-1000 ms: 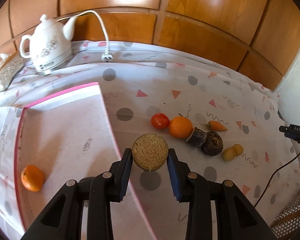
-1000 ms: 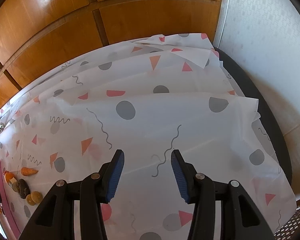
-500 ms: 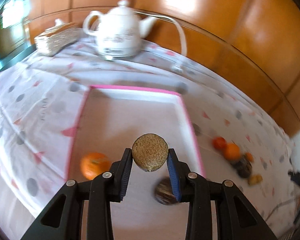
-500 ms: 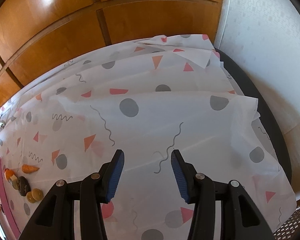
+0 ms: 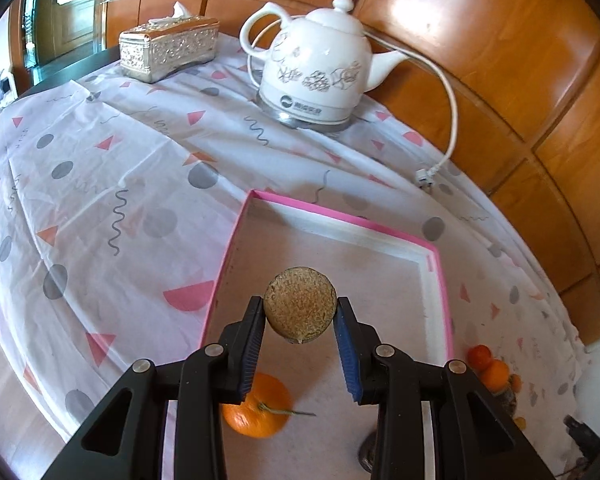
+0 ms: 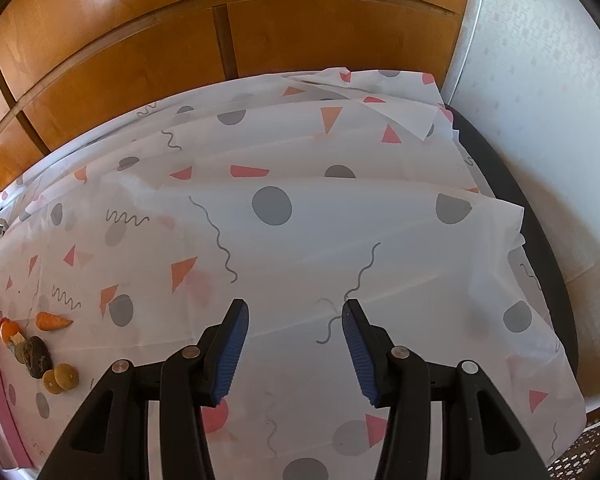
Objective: Organize fruits
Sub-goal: 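Carry the cylindrical piece into the pink tray and release it with the left gripper, then reach the right gripper to a small yellow potato and grasp it, then carry the yellow potato into the pink tray and open the right gripper, then move the right gripper back toward the remaining fruits, then reach the left gripper to the red tomato and close on it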
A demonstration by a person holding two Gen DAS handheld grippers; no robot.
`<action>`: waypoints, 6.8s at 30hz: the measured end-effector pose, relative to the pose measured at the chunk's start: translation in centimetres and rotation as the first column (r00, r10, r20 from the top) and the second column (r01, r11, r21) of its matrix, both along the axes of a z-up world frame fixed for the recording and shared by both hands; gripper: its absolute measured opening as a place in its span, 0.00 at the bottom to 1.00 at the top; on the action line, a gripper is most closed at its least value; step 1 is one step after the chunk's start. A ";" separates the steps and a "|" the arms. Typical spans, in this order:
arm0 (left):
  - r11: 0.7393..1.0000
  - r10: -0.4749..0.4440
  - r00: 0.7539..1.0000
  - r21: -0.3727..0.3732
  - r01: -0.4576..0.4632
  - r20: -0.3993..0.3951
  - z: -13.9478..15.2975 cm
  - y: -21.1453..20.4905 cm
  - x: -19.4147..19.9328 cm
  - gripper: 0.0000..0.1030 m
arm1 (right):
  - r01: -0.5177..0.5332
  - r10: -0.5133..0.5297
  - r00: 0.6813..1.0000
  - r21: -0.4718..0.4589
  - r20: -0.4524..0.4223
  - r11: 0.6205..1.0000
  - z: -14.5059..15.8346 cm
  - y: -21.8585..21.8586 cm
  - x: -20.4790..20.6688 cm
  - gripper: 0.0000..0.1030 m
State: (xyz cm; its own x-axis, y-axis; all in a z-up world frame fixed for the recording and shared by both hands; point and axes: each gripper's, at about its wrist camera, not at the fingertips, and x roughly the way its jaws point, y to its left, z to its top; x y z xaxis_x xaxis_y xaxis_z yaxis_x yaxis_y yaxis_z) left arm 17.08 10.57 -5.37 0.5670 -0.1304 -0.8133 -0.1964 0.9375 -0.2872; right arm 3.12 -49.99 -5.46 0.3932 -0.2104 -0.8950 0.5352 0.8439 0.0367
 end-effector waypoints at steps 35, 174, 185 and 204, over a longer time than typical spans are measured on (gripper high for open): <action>0.981 -0.113 0.993 0.163 0.104 0.045 0.5 -4.1 -5.8 0.49 | -0.462 0.446 0.881 0.078 0.158 0.884 1.4 8.9 2.1 0.48; 0.899 -0.373 0.924 0.278 0.339 0.081 2.5 -10.8 -13.1 0.66 | -0.612 0.615 0.788 -0.065 0.031 0.788 0.7 15.3 3.8 0.30; 0.833 -0.512 0.859 0.252 0.493 0.012 2.0 -15.4 -8.6 0.38 | -0.568 0.568 0.822 -0.014 0.046 0.823 0.2 13.5 4.1 0.30; 0.837 -0.523 0.845 0.124 0.534 -0.109 -1.6 -20.7 1.3 0.29 | -0.385 0.385 0.923 0.033 0.004 0.922 -0.2 9.4 4.5 0.30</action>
